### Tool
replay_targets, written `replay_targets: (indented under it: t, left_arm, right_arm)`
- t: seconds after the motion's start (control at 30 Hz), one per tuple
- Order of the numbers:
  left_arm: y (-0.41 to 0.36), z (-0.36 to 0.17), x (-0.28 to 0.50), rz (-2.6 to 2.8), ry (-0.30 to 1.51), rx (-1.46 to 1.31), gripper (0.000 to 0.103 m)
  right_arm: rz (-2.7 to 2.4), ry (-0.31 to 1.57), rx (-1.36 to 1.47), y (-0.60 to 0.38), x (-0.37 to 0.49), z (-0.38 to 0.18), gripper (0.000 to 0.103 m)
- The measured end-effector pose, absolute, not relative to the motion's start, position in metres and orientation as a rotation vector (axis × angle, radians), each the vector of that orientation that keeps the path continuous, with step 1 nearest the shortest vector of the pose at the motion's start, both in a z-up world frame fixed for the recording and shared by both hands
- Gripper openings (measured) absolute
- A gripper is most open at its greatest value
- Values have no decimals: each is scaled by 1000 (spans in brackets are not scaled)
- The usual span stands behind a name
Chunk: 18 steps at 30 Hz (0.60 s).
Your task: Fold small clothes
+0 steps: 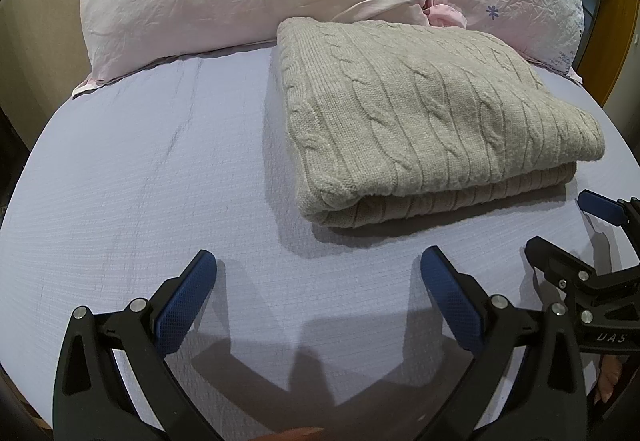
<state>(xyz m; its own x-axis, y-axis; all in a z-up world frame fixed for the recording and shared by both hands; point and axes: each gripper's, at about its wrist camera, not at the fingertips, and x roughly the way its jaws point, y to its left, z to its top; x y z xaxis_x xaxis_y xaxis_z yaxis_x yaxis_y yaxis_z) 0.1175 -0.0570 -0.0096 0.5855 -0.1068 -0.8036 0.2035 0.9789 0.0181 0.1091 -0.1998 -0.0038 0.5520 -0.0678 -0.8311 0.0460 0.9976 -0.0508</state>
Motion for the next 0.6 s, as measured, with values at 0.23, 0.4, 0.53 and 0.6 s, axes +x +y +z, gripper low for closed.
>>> replay_targets:
  t: [0.23,0.4,0.53,0.6]
  left_arm:
    - [-57,-9,119,-184,940,114,102]
    - [-57,-9,119,-180,946,113,102]
    - [-57,-9,119,-178,952,112,102]
    - [-57,-9,120,-178,957,112,102]
  right_arm:
    - [-68,984,-24,-200,109,-4,101]
    - [-68,984,-24,-200,109,-4,101]
    - [-68,983,-24,-200,109,-4,101]
    - [-68,983,-23,-200,109,-4,101]
